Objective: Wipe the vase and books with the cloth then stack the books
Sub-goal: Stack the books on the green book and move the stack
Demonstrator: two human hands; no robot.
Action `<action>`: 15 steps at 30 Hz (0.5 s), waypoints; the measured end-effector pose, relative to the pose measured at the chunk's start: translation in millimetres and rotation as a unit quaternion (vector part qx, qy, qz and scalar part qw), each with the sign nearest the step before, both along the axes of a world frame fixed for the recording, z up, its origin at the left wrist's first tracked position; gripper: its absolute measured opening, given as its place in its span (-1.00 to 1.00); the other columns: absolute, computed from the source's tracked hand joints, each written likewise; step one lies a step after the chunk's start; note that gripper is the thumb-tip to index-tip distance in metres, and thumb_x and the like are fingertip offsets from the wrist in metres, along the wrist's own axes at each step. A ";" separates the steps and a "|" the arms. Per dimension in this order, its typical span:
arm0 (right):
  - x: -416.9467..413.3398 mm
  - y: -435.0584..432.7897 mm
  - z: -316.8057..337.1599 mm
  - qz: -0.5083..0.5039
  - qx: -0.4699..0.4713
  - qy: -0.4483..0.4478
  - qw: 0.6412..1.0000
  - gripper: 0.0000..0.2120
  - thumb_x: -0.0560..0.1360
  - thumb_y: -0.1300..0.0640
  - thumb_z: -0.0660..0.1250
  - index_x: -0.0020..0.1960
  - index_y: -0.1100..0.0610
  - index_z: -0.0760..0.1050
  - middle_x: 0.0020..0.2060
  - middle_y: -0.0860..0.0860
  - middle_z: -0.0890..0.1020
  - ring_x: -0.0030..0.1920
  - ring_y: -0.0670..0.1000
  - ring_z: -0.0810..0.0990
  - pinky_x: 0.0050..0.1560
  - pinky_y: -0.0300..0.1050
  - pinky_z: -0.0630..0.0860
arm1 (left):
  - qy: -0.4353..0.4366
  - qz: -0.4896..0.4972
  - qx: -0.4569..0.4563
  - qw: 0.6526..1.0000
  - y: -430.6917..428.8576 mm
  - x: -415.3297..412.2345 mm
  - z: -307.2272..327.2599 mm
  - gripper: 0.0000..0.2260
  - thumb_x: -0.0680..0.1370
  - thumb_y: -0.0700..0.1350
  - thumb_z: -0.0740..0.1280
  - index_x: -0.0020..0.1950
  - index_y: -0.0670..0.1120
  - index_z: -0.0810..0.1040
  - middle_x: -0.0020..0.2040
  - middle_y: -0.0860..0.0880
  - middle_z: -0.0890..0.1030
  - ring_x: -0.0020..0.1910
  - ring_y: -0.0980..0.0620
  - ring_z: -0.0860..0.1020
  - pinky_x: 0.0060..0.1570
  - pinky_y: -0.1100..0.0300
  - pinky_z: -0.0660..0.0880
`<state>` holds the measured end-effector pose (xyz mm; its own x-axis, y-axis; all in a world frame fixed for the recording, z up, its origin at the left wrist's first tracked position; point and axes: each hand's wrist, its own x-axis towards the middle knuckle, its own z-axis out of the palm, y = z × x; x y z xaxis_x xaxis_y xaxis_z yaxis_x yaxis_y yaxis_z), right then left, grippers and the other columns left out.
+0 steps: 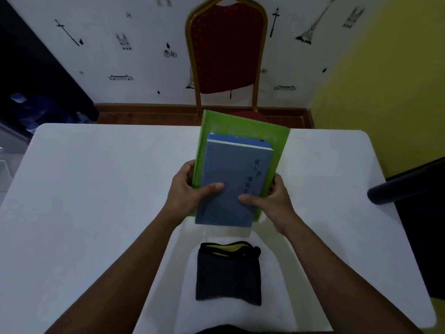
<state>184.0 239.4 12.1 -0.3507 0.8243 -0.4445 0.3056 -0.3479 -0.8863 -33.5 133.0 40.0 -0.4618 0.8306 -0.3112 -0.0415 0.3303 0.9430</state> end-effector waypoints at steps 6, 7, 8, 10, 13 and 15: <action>-4.6 0.6 4.5 0.025 0.131 -0.007 0.991 -0.02 0.11 0.43 0.71 0.34 0.07 0.27 0.16 -0.07 0.52 0.09 -0.41 0.54 0.04 -0.29 0.63 | 0.101 -0.030 0.067 0.992 -15.7 -1.2 -11.8 -0.34 0.33 -0.18 0.65 0.35 -0.02 0.45 0.26 0.03 0.62 0.23 0.01 0.59 0.15 0.01 0.61; -4.7 -1.7 1.7 0.023 0.132 -0.002 0.991 -0.01 0.13 0.49 0.68 0.36 0.07 0.23 0.14 -0.11 0.49 0.05 -0.49 0.51 -0.03 -0.41 0.59 | 0.114 -0.033 0.071 0.990 -17.2 -0.4 -14.8 -0.34 0.33 -0.19 0.65 0.36 -0.02 0.45 0.26 0.04 0.61 0.23 0.03 0.59 0.15 0.03 0.61; -4.3 -4.2 -2.2 0.021 0.132 -0.001 0.991 0.00 0.14 0.52 0.66 0.38 0.08 0.21 0.13 -0.16 0.48 0.01 -0.54 0.50 -0.09 -0.48 0.54 | 0.124 -0.037 0.073 0.989 -18.4 0.0 -18.6 -0.33 0.33 -0.21 0.64 0.36 -0.01 0.44 0.26 0.06 0.61 0.23 0.05 0.59 0.15 0.04 0.61; -2.2 -11.3 -10.2 0.020 0.142 -0.019 0.990 -0.01 0.14 0.42 0.71 0.37 0.04 0.22 0.12 -0.23 0.50 0.02 -0.50 0.53 -0.08 -0.47 0.51 | 0.131 -0.039 0.069 0.988 -21.6 2.6 -26.9 -0.33 0.33 -0.26 0.64 0.36 0.02 0.45 0.23 0.11 0.61 0.21 0.10 0.59 0.13 0.07 0.61; -1.7 -16.6 -19.9 0.031 0.168 -0.054 0.984 -0.07 0.16 0.29 0.74 0.30 0.03 0.23 0.07 -0.27 0.52 0.01 -0.50 0.53 -0.10 -0.52 0.47 | 0.144 -0.023 0.066 0.987 -27.9 7.0 -35.1 -0.34 0.34 -0.27 0.63 0.30 0.14 0.44 0.17 0.26 0.60 0.16 0.26 0.58 0.07 0.32 0.57; -2.7 -16.4 -24.0 0.034 0.168 -0.064 0.983 -0.08 0.18 0.24 0.74 0.29 0.02 0.19 0.07 -0.28 0.49 0.01 -0.44 0.53 -0.09 -0.54 0.44 | 0.156 -0.029 0.063 0.985 -29.1 7.8 -37.0 -0.35 0.37 -0.23 0.62 0.30 0.16 0.40 0.19 0.28 0.56 0.15 0.37 0.54 0.04 0.47 0.50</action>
<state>181.3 222.9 -11.9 -0.3691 0.9087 -0.1951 0.4353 -0.0164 -0.9001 -25.7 103.9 3.0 -0.4692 0.8815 -0.0541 0.2726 0.2029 0.9405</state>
